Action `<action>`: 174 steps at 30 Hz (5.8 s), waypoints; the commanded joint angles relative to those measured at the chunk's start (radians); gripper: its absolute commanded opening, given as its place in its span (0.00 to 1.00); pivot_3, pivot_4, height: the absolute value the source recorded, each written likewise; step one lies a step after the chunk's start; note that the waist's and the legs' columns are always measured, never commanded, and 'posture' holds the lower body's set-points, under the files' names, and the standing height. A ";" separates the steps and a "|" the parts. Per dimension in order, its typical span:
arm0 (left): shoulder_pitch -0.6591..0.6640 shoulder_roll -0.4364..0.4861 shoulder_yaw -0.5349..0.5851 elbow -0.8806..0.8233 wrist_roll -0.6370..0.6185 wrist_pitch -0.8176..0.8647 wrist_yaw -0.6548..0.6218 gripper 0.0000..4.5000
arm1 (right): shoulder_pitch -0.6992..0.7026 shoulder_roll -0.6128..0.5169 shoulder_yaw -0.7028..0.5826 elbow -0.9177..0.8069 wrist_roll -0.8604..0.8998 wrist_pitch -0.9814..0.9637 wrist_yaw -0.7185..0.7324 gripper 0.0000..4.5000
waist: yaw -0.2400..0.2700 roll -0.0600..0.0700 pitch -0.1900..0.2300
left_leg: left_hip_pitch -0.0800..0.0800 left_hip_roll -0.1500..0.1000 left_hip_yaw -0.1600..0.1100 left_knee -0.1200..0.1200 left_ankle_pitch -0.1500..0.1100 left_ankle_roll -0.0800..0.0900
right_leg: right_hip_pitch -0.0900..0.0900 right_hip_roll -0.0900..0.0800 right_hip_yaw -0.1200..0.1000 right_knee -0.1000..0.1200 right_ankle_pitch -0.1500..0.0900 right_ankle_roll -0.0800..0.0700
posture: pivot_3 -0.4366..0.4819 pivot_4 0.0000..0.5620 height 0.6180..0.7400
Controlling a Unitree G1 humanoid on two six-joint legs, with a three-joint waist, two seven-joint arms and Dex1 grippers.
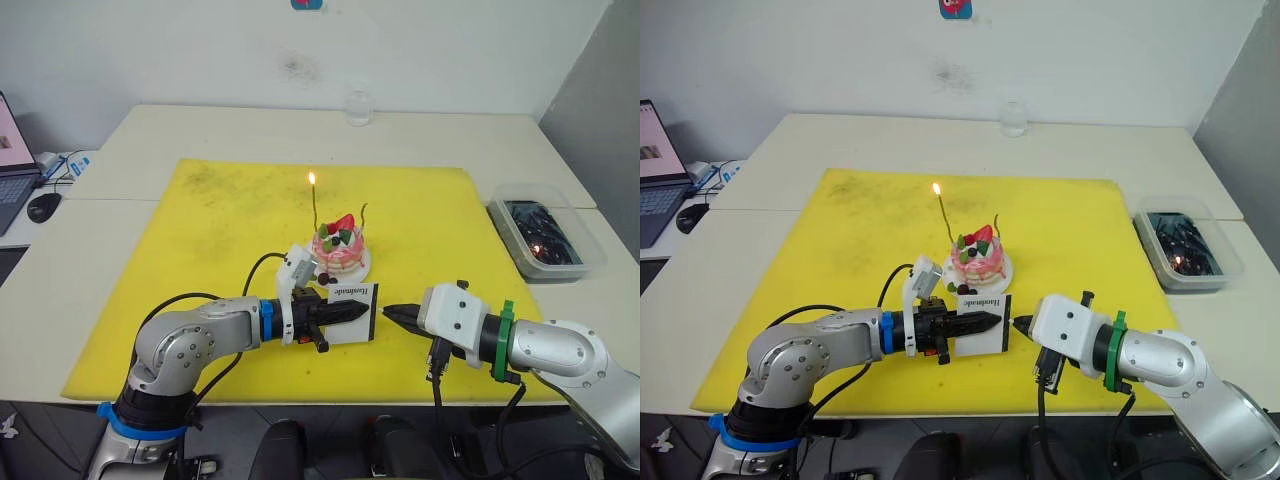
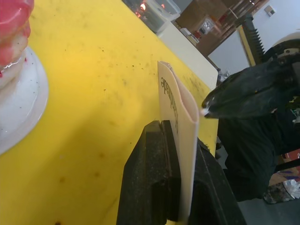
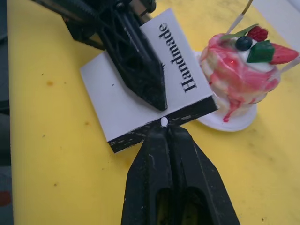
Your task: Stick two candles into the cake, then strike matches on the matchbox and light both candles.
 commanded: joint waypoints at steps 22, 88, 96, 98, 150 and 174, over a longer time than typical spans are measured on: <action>-0.038 0.019 0.004 0.020 -0.007 -0.005 -0.076 0.00 | -0.034 -0.016 0.026 0.045 -0.068 -0.096 0.055 0.01 | 0.000 0.000 0.000 | 0.000 0.000 0.000 0.000 0.000 0.000 | 0.000 0.000 0.000 0.000 0.000 0.000 | 0.48 0.27 1.00; 0.098 0.333 0.211 -0.122 -0.255 0.032 -0.088 0.00 | -0.403 0.066 -0.051 0.287 -0.020 -0.163 0.111 0.01 | 0.000 -0.004 0.003 | 0.001 0.001 0.000 0.002 0.000 -0.001 | 0.000 -0.002 0.000 0.002 0.001 0.001 | 0.48 0.27 1.00; 0.087 0.319 0.168 -0.112 -0.208 -0.005 -0.128 0.00 | -0.505 0.150 -0.003 0.381 -0.094 -0.179 0.069 0.01 | 0.000 -0.004 0.003 | 0.000 0.001 0.000 0.001 0.000 -0.001 | 0.000 -0.002 0.000 0.001 0.000 0.001 | 0.48 0.27 1.00; 0.085 0.314 0.160 -0.112 -0.199 -0.010 -0.133 0.00 | -0.514 0.162 0.004 0.399 -0.112 -0.190 0.064 0.01 | 0.000 -0.004 0.003 | 0.000 0.001 0.000 0.001 0.000 -0.001 | 0.000 -0.002 0.000 0.001 0.000 0.001 | 0.48 0.27 1.00; 0.033 0.275 0.123 -0.104 -0.176 -0.013 -0.130 0.00 | -0.483 0.199 -0.005 0.423 -0.187 -0.202 0.070 0.01 | 0.000 -0.004 0.003 | 0.001 0.001 0.000 0.001 0.000 -0.001 | 0.000 -0.002 0.000 0.002 0.000 0.001 | 0.48 0.27 1.00; 0.030 0.263 0.098 -0.085 -0.144 -0.030 -0.152 0.00 | -0.480 0.194 -0.007 0.408 -0.183 -0.190 0.078 0.01 | 0.000 -0.004 0.003 | 0.001 0.001 0.001 0.001 0.000 -0.001 | 0.000 -0.002 0.000 0.002 0.000 0.001 | 0.48 0.27 1.00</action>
